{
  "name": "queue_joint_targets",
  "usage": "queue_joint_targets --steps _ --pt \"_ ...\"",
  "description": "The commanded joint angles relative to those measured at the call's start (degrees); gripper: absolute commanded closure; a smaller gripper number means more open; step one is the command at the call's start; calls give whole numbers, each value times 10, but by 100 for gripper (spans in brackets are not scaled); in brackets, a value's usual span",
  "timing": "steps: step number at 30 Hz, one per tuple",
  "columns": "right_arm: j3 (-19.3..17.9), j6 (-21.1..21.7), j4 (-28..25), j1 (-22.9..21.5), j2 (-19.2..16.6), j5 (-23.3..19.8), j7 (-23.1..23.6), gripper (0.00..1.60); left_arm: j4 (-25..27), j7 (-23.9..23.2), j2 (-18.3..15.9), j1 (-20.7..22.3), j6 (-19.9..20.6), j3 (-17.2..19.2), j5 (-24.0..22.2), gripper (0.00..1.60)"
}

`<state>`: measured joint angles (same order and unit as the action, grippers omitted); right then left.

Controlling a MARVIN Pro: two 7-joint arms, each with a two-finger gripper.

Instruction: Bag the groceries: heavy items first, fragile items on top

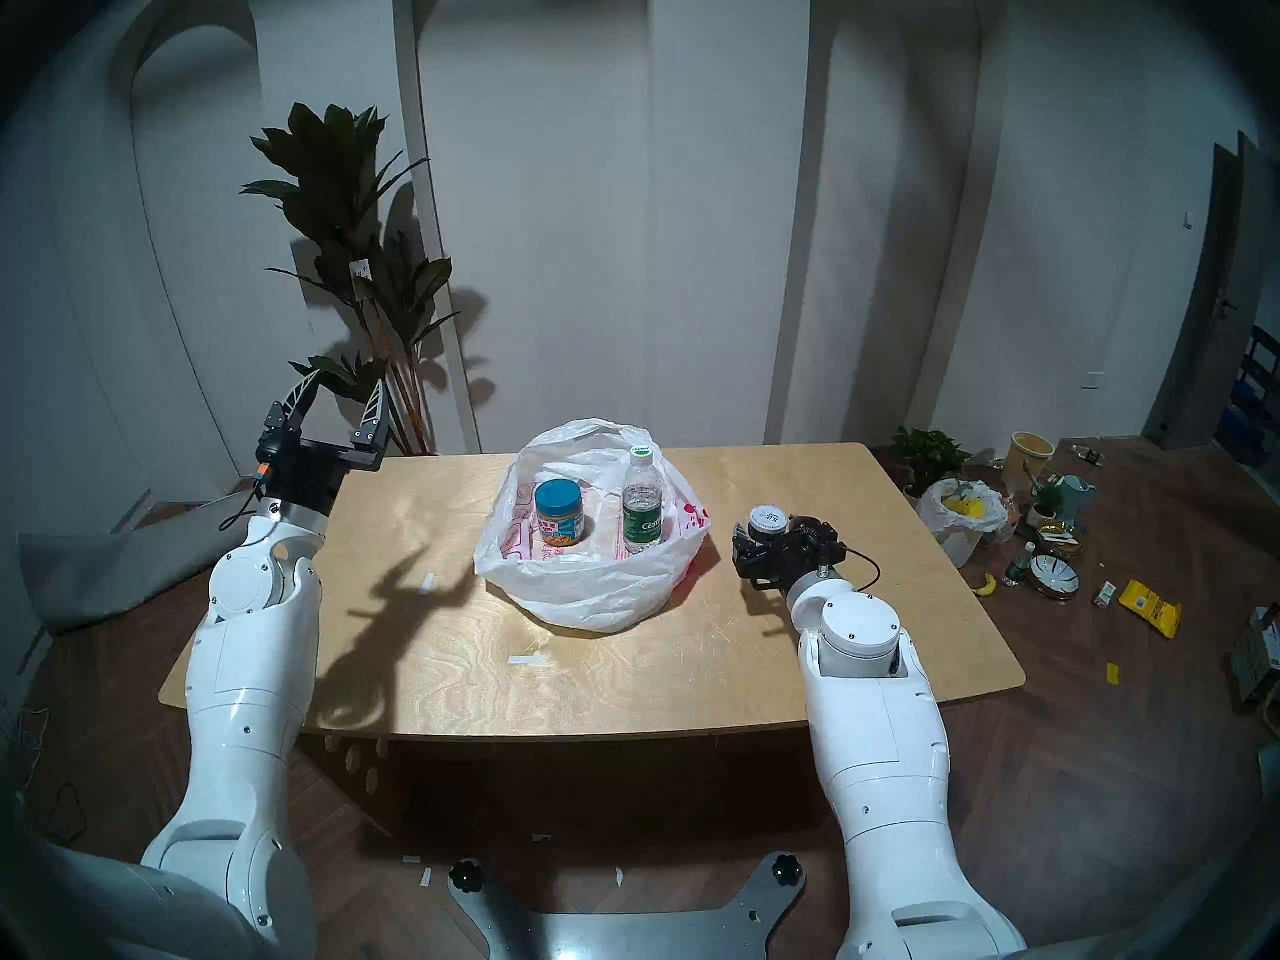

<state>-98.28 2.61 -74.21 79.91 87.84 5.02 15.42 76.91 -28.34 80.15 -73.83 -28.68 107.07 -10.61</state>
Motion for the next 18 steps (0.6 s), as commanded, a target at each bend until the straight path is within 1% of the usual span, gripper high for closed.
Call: queue_joint_targets --steps 1,4,5,7,11,12,13,18 --pt "6 -36 39 -55 -10 6 -3 0 72 21 12 -30 29 4 14 0" --pt "10 -42 66 -75 -12 10 -8 0 90 28 17 -40 43 5 21 0" --pt "10 -44 78 -84 -13 11 -10 0 103 32 19 -47 52 7 25 0" --pt "13 -48 87 -90 -14 13 -14 0 113 37 22 -51 61 7 29 0" --pt "19 -64 127 -116 -15 19 -19 0 154 52 30 -72 97 10 43 0" --pt "21 -70 125 -112 -15 18 -22 0 147 53 30 -69 99 10 44 0" --pt "21 -74 143 -125 -15 20 -21 0 165 53 33 -81 125 11 41 0" --pt "25 -103 169 -136 -14 21 -26 0 165 64 35 -92 183 15 43 0"
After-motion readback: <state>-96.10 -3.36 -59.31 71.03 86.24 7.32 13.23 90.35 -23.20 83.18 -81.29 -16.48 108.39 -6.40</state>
